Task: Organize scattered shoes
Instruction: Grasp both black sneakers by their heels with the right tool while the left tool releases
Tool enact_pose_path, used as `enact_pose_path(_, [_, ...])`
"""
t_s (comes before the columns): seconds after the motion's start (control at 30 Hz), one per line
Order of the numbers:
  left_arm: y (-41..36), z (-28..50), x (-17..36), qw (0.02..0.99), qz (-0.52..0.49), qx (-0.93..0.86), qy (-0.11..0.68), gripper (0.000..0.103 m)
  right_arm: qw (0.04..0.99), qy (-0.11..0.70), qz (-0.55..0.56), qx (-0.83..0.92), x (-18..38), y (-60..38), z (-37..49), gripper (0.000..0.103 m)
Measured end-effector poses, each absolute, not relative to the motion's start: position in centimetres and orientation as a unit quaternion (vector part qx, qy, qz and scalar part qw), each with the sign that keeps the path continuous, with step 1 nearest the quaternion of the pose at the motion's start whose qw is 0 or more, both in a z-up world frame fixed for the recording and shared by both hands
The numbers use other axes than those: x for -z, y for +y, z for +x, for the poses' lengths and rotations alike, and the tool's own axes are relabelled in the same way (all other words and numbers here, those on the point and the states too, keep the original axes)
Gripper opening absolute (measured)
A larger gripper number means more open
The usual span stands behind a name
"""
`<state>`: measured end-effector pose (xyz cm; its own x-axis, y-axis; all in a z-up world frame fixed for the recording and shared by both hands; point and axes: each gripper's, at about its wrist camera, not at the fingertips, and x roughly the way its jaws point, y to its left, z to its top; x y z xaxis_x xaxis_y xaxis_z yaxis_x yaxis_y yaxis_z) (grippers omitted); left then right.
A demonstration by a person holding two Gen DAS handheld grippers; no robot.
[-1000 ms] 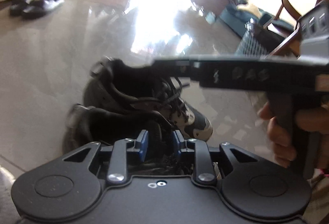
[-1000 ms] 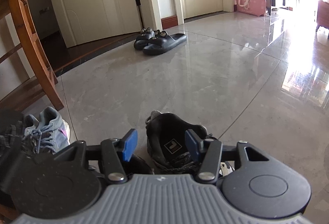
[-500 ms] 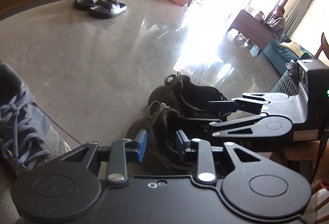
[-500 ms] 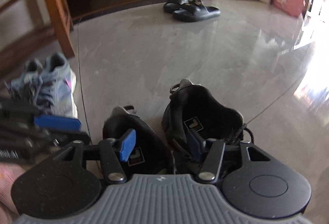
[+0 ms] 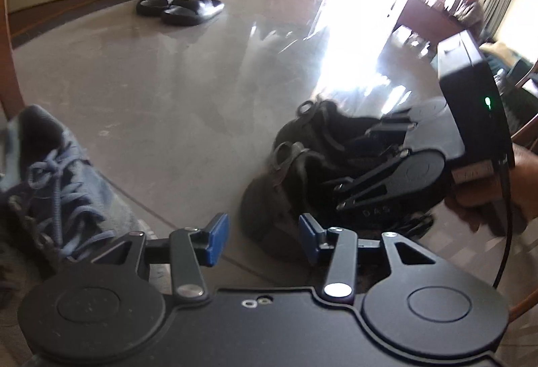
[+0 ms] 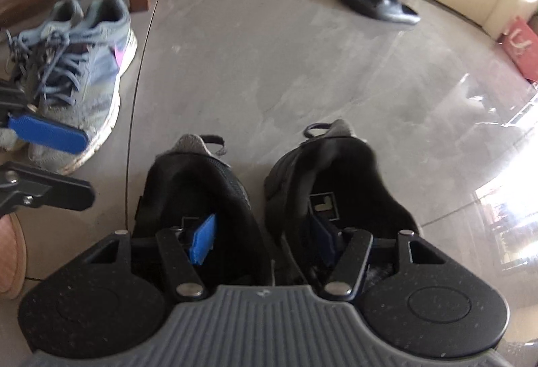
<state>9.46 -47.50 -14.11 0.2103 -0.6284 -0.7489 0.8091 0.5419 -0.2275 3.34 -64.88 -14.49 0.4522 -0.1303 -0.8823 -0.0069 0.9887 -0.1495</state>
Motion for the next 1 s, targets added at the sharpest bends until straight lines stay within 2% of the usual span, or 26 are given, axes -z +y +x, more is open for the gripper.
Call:
enact_pose_path(0.17, [-46.8, 9.8, 14.6, 0.773, 0.116, 0.446, 0.436, 0.055, 0.848, 0.526, -0.068, 0.022, 15.0, -64.8, 4.0, 0.069])
enact_pose_path(0.43, [-46.7, 9.9, 14.2, 0.774, 0.118, 0.446, 0.433, 0.057, 0.837, 0.537, -0.101, -0.03, 15.0, -62.5, 3.1, 0.069])
enact_pose_path(0.77, [-46.7, 9.5, 14.2, 0.773, 0.124, 0.446, 0.434, 0.059, 0.816, 0.562, -0.118, -0.062, 15.6, -62.3, 4.3, 0.078])
enact_pose_path(0.87, [-46.7, 9.4, 14.2, 0.773, 0.123, 0.444, 0.436, 0.059, 0.809, 0.572, -0.113, -0.076, 15.9, -62.6, 5.0, 0.086])
enact_pose_path(0.93, [-46.7, 9.5, 14.3, 0.773, 0.121, 0.443, 0.437, 0.059, 0.803, 0.58, -0.112, -0.075, 16.3, -63.1, 5.7, 0.099])
enact_pose_path(1.0, [-46.6, 9.6, 14.4, 0.773, 0.118, 0.442, 0.44, 0.06, 0.798, 0.591, -0.091, -0.074, 16.7, -63.9, 6.1, 0.103])
